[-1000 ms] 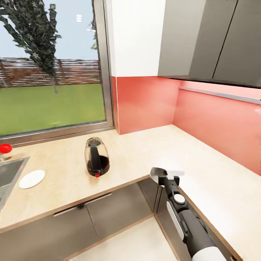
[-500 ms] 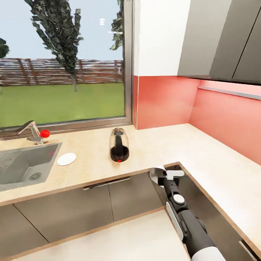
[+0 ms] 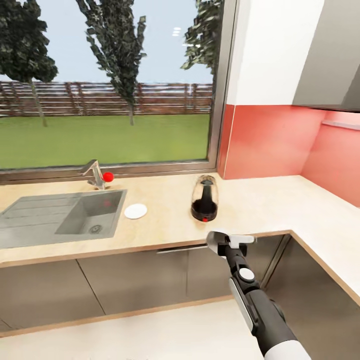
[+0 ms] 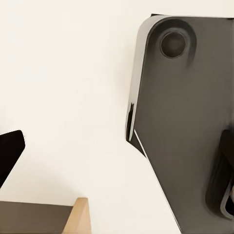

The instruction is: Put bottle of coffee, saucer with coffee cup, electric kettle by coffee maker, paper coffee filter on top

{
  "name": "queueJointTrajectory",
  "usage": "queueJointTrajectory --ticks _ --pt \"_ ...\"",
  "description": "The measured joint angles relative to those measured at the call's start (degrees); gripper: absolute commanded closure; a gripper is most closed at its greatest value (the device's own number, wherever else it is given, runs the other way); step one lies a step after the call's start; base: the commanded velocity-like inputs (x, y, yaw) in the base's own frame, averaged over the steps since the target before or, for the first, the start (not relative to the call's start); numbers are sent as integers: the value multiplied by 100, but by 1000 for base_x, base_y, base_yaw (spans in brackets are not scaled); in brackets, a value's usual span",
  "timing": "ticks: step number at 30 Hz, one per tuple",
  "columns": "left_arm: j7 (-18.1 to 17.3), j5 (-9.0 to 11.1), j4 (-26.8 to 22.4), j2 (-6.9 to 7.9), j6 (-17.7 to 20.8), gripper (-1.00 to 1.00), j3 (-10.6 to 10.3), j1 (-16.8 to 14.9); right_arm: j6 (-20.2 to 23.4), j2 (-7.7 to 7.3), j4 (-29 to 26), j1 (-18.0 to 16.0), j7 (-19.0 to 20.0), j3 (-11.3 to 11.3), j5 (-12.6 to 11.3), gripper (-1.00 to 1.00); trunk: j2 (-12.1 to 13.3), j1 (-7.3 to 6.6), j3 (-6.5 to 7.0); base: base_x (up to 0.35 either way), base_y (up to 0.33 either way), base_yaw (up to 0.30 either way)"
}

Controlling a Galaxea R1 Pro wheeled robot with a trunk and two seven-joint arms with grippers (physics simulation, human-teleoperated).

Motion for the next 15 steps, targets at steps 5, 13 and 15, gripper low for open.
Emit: queueJointTrajectory --ticks 5,13,15 --pt "1 0 0 0 -3 -100 0 0 0 0 0 0 0 0 1 100 0 0 0 0 304 279" --pt "1 1 0 0 -5 -100 7 0 -1 0 0 0 0 0 1 100 0 0 15 -6 304 279" --pt "1 1 0 0 -3 -100 7 0 -2 0 0 0 0 0 0 100 0 1 22 -89 302 278"
